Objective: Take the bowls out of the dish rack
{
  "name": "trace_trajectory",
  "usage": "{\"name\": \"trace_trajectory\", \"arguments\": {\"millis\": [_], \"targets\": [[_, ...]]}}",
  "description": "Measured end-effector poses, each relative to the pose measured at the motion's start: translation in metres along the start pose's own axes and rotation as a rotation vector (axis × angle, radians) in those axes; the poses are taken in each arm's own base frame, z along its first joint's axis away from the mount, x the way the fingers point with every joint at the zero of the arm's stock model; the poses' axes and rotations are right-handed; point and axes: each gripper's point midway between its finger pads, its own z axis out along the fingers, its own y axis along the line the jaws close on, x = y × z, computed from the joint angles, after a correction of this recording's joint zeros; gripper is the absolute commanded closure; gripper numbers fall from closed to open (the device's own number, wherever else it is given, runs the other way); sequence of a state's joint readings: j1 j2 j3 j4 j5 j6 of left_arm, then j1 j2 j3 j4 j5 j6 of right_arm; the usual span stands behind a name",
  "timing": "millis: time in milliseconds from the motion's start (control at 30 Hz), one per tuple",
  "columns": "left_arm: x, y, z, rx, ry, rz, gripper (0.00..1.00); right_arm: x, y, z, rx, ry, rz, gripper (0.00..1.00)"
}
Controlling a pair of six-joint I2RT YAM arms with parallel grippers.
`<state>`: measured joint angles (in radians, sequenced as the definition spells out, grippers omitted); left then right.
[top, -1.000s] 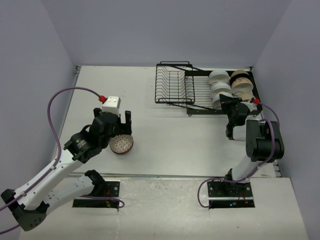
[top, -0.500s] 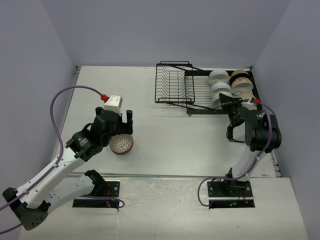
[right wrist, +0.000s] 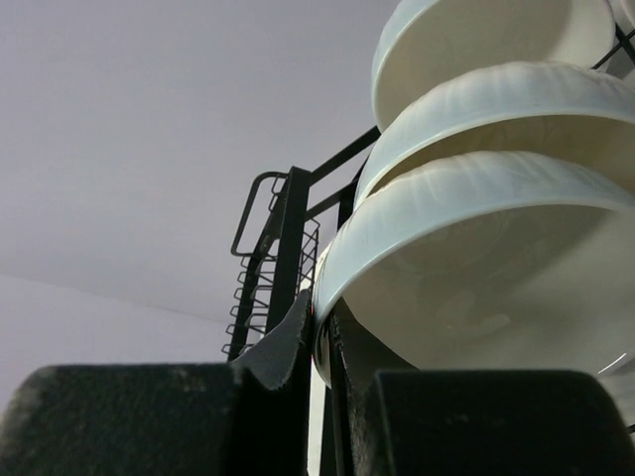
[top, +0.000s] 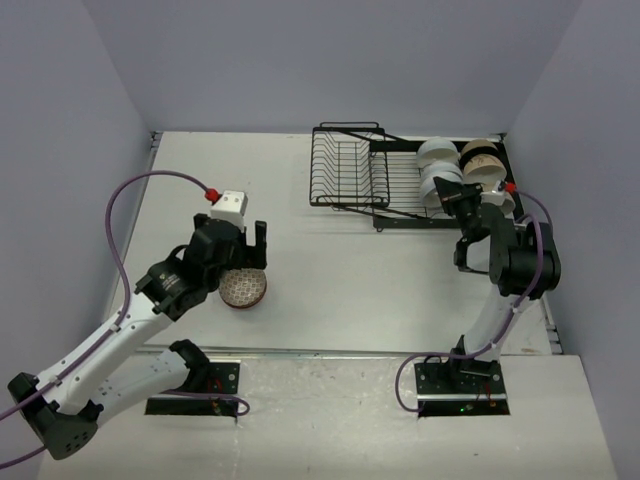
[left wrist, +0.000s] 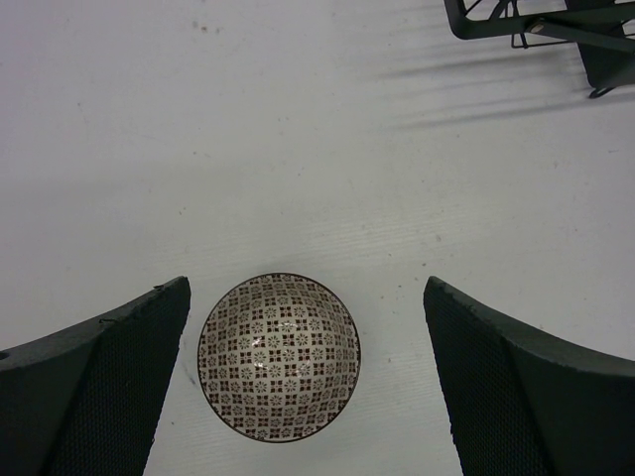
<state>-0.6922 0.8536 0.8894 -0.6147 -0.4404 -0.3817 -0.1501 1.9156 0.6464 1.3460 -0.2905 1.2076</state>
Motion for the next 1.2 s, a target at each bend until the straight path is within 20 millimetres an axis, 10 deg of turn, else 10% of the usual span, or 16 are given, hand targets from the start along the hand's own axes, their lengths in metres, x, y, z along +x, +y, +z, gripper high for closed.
{"name": "trace_trajectory", "arguments": {"millis": [867, 1200], "targets": [[0.004, 0.002, 0.006, -0.003, 0.027, 0.000, 0.00, 0.017, 0.047, -0.037, -0.073, 0.116, -0.024, 1.00], [0.006, 0.004, 0.008, -0.012, 0.036, -0.005, 0.00, 0.010, 0.155, -0.069, -0.273, 0.119, -0.277, 1.00]]}}
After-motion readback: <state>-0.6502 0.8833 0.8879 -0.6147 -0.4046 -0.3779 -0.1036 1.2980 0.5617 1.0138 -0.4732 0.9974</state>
